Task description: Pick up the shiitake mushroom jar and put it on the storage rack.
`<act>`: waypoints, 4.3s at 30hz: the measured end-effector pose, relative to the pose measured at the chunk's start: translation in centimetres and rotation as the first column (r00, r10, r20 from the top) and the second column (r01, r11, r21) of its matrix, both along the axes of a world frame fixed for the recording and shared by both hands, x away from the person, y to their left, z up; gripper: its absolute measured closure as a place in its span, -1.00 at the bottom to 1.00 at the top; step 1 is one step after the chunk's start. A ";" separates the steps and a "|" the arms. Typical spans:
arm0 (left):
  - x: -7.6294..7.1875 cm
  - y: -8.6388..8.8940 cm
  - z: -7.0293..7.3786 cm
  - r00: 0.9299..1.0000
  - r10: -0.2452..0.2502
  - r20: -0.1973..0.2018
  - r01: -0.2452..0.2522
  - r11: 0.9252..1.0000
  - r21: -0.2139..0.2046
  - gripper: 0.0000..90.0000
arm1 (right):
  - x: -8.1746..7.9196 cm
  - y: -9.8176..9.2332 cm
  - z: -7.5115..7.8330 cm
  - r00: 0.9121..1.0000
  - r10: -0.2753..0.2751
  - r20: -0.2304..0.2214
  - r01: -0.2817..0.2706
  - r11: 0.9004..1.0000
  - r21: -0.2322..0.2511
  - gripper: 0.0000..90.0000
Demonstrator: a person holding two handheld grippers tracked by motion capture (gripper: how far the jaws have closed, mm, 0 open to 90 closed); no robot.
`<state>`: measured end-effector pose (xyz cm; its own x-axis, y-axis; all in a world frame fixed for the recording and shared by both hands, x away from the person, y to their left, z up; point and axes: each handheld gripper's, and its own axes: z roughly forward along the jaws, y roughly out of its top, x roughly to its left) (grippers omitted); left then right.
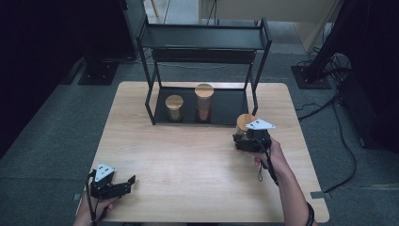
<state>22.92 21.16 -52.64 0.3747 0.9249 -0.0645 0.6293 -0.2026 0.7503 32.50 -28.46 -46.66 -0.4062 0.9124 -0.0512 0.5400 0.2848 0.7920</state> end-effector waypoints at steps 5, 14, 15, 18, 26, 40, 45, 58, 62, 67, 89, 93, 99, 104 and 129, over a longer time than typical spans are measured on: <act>0.0 0.0 0.0 1.000 0.006 0.001 -0.006 1.000 0.001 -0.80 | 0.5 0.1 0.5 1.000 -0.004 -0.001 0.004 1.000 0.004 -0.45; 0.0 0.0 0.0 1.000 0.006 0.001 -0.006 1.000 0.004 -0.80 | 1.5 0.8 1.4 1.000 0.006 0.011 -0.006 1.000 0.002 -0.45; 0.0 0.0 0.0 1.000 0.006 0.000 -0.006 1.000 0.005 -0.80 | 1.6 0.9 1.5 1.000 0.005 0.012 -0.005 1.000 0.001 -0.45; 0.0 0.0 0.0 1.000 0.006 0.000 -0.006 1.000 0.006 -0.80 | 1.9 1.1 1.7 1.000 0.006 0.013 -0.006 1.000 0.003 -0.45; 0.1 -0.1 0.0 1.000 0.008 0.002 -0.008 1.000 0.012 -0.80 | 3.0 1.6 2.5 1.000 0.006 0.019 -0.006 1.000 0.003 -0.45; 0.1 0.0 0.0 1.000 0.009 0.001 -0.009 1.000 0.007 -0.80 | 4.8 2.4 3.4 1.000 -0.008 0.027 0.007 1.000 0.005 -0.45; 0.1 0.0 0.0 1.000 0.011 0.001 -0.011 1.000 0.003 -0.80 | 5.8 2.6 3.7 0.999 -0.019 0.028 0.019 1.000 0.009 -0.45; 0.1 0.1 0.0 1.000 0.014 0.001 -0.014 1.000 -0.005 -0.80 | 8.0 3.2 3.5 0.999 -0.046 0.014 0.046 0.999 0.021 -0.45; 0.1 0.1 0.0 1.000 0.016 0.001 -0.016 1.000 -0.003 -0.80 | 8.8 3.7 3.2 0.998 -0.060 0.004 0.060 0.998 0.025 -0.45; 0.1 0.1 0.0 1.000 0.024 0.002 -0.024 1.000 -0.004 -0.80 | 10.0 3.9 3.2 0.996 -0.085 0.005 0.084 0.996 0.034 -0.45; 0.1 0.2 0.0 1.000 0.025 0.001 -0.025 1.000 -0.007 -0.80 | 12.4 4.3 1.4 0.987 -0.163 -0.017 0.163 0.984 0.064 -0.45; 0.1 0.1 0.0 1.000 0.026 0.002 -0.026 1.000 -0.004 -0.80 | 12.1 4.4 1.1 0.985 -0.171 0.005 0.170 0.983 0.063 -0.46; 0.1 0.1 0.0 1.000 0.024 0.002 -0.024 1.000 -0.004 -0.80 | 11.4 4.6 0.9 0.989 -0.146 0.015 0.146 0.989 0.032 -0.62; 0.1 0.1 0.0 1.000 0.023 0.001 -0.023 1.000 -0.005 -0.80 | 10.6 4.2 0.6 0.993 -0.117 0.015 0.115 0.990 0.082 -0.84; 0.1 0.0 0.0 1.000 0.020 0.002 -0.020 1.000 0.000 -0.80 | 5.4 4.0 -3.0 0.998 0.014 0.055 -0.016 0.999 0.046 -1.00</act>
<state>23.00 21.19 -52.65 0.3558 0.9324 -0.0636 0.6321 -0.1899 0.7513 37.89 -24.47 -49.65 -0.4176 0.9081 -0.0315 0.4918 0.2551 0.8325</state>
